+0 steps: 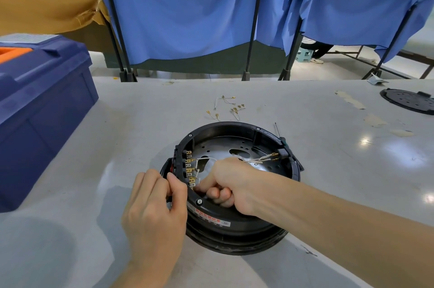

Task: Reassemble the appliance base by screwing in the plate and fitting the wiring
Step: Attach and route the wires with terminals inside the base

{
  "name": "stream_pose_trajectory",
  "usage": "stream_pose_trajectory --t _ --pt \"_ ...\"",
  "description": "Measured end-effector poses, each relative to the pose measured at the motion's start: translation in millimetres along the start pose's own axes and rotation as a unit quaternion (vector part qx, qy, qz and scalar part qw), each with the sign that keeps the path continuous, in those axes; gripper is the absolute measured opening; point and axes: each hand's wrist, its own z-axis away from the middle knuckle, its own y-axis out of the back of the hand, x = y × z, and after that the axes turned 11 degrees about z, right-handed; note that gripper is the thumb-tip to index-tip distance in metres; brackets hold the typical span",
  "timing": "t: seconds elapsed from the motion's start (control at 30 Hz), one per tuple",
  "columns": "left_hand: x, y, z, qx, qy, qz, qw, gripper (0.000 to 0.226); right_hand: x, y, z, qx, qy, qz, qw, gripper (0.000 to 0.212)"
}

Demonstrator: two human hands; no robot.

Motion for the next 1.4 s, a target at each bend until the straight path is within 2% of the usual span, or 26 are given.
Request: stream_pose_trajectory --t 0.23,0.37,0.5,0.57,0.63,0.7,0.73,0.8,0.87,1.0,1.2,1.3,1.4 --pt "-8.5 5.1 -6.6 -0.006 -0.024 0.016 1.0 0.04 2.2 4.1 10.5 0.015 0.053 0.032 0.998 0.04" --pt "-8.2 5.6 -12.3 0.003 -0.01 0.032 0.999 0.044 6.4 9.8 16.8 0.056 0.078 0.061 0.994 0.034" --pt "-8.5 3.3 -23.7 -0.006 0.077 0.044 0.996 0.042 7.2 25.3 17.8 0.145 0.175 0.061 0.972 0.021" --pt "-11.0 -0.3 -30.3 -0.022 0.146 0.062 0.987 0.039 4.3 41.2 14.1 0.217 0.256 0.08 0.939 0.02" --pt "-13.6 -6.5 -38.8 -0.048 0.227 0.084 0.969 0.035 3.0 60.3 2.6 0.345 0.304 0.177 0.87 0.019" --pt "-15.8 -12.3 -46.9 -0.078 0.282 0.115 0.949 0.023 4.7 75.4 -9.9 0.419 0.288 0.311 0.803 0.019" --pt "-16.5 -15.2 -50.7 -0.093 0.296 0.136 0.941 0.017 7.0 81.4 -16.4 0.41 0.281 0.356 0.791 0.023" --pt "-16.6 -20.2 -57.4 -0.126 0.321 0.184 0.92 0.011 11.7 89.2 -27.0 0.337 0.273 0.386 0.814 0.031" --pt "-17.6 -25.6 -61.6 -0.158 0.349 0.219 0.897 0.013 14.4 92.3 -31.7 0.302 0.265 0.389 0.829 0.038" --pt "-23.9 -35.8 -66.7 -0.168 0.421 0.277 0.847 0.015 13.2 93.5 -36.4 0.313 0.261 0.402 0.82 0.044" --pt "-37.2 -38.1 -74.3 -0.178 0.449 0.329 0.811 0.014 12.6 89.5 -44.2 0.331 0.259 0.384 0.822 0.043" --pt "-42.9 -37.0 -73.9 -0.187 0.452 0.343 0.802 0.014 9.8 92.6 -46.1 0.344 0.255 0.332 0.84 0.037" --pt "-45.8 -36.2 -71.1 -0.193 0.445 0.351 0.801 0.016 2.3 112.6 -50.2 0.328 0.251 0.235 0.88 0.034"
